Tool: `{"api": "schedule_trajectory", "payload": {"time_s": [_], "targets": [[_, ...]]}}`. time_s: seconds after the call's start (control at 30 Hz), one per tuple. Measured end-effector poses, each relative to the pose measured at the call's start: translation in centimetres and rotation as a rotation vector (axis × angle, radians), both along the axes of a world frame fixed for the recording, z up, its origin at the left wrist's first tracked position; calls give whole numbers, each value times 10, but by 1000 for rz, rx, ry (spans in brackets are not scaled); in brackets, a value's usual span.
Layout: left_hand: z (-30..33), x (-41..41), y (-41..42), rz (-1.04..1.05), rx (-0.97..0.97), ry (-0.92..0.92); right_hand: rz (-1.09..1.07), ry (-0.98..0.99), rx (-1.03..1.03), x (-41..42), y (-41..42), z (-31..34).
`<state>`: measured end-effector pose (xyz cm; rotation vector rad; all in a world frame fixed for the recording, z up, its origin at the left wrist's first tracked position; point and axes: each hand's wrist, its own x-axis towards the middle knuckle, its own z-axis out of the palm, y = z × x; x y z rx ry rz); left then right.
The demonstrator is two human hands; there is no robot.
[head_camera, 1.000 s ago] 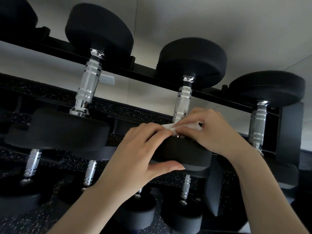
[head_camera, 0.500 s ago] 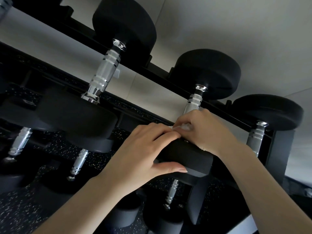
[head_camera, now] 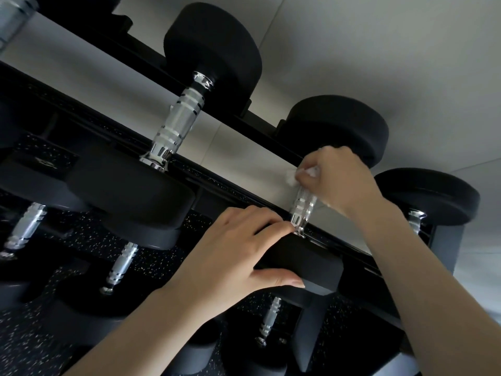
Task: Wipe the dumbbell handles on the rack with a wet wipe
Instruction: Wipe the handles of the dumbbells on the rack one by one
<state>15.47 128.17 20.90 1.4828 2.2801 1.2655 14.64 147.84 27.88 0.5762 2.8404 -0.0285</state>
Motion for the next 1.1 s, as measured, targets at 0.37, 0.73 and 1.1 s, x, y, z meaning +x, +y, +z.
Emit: {"api": "schedule_trajectory", "payload": {"time_s": [0.37, 0.73, 1.1], "targets": [[-1, -2, 0, -14, 2, 27, -199, 263, -64, 6, 3, -5], [8, -10, -2, -80, -43, 56, -225, -69, -538, 53, -19, -3], [33, -12, 19, -148, -69, 123, -584, 391, -401, 133, -2, 23]]}}
